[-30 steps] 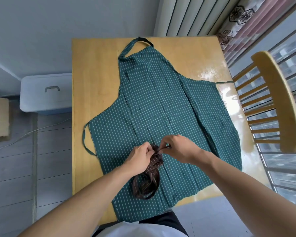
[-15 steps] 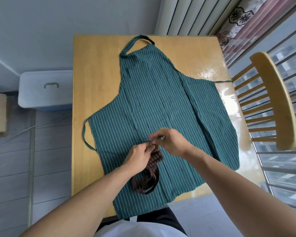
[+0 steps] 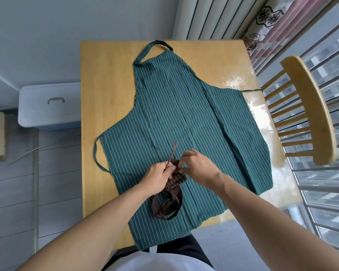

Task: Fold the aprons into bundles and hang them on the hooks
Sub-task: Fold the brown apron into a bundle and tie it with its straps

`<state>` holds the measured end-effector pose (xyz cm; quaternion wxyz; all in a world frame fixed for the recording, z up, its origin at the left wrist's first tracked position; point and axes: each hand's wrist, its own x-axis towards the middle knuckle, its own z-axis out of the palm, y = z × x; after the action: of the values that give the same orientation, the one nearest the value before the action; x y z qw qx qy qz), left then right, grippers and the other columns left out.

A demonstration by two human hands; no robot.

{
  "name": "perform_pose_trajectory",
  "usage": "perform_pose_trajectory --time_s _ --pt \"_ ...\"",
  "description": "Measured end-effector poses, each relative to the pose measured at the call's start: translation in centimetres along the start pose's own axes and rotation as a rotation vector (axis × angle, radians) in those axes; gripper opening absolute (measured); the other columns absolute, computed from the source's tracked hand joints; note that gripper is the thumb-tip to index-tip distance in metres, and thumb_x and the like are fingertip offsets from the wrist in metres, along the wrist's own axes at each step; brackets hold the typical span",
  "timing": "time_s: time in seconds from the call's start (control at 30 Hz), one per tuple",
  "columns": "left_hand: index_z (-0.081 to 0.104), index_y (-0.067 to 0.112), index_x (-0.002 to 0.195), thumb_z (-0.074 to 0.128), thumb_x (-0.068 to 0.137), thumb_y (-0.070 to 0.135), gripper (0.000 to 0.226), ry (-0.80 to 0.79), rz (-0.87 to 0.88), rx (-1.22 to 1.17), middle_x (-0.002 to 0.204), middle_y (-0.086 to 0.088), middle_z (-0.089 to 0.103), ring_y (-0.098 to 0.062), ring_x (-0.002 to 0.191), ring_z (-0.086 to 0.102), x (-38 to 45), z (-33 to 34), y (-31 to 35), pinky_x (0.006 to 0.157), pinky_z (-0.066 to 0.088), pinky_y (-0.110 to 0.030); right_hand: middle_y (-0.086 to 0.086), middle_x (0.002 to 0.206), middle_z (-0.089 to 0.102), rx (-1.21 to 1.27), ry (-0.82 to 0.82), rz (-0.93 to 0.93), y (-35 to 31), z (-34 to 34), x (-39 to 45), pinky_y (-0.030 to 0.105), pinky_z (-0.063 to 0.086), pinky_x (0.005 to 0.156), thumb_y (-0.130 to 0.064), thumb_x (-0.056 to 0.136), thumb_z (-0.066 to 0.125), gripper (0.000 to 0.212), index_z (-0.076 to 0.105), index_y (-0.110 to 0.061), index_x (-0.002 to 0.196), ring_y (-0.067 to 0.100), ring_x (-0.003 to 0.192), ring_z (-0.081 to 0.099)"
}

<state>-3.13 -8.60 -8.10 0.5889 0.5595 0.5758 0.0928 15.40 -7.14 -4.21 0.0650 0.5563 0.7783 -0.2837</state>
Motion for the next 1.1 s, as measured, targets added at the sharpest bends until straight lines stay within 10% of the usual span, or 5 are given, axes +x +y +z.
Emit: perform_pose_trajectory --time_s 0.2,0.87,1.1 --pt "0.068 0.014 0.082 0.061 0.100 0.037 0.030 0.099 -0.010 -0.116 0.050 0.005 0.059 -0.002 0.046 0.054 -0.1 0.0 -0.5 0.052 0.044 -0.016 0.000 0.109 0.068 0.082 0.023 0.029 0.1 -0.4 -0.8 0.039 0.049 0.103 -0.020 0.099 0.060 0.005 0.063 -0.017 0.101 0.017 0.108 0.059" --pt "0.058 0.009 0.094 0.067 0.097 0.027 0.021 0.158 -0.156 -0.251 0.074 -0.007 0.074 -0.013 0.055 0.063 0.3 -0.4 0.6 0.072 0.058 -0.038 -0.005 0.073 0.069 -0.076 0.334 -0.216 -0.5 3.2 -2.0 0.028 0.055 0.051 -0.006 0.084 0.078 0.022 0.076 -0.017 0.103 0.015 0.060 0.065" --pt "0.052 0.016 0.106 0.066 0.096 0.025 0.020 0.129 -0.160 -0.253 0.078 -0.005 0.077 -0.015 0.064 0.069 -0.1 -0.8 0.9 0.077 0.060 -0.041 -0.002 0.089 0.068 -0.205 0.154 -0.062 -1.9 2.5 -1.8 0.036 0.059 0.064 -0.012 0.090 0.066 0.019 0.074 -0.021 0.105 0.021 0.077 0.066"
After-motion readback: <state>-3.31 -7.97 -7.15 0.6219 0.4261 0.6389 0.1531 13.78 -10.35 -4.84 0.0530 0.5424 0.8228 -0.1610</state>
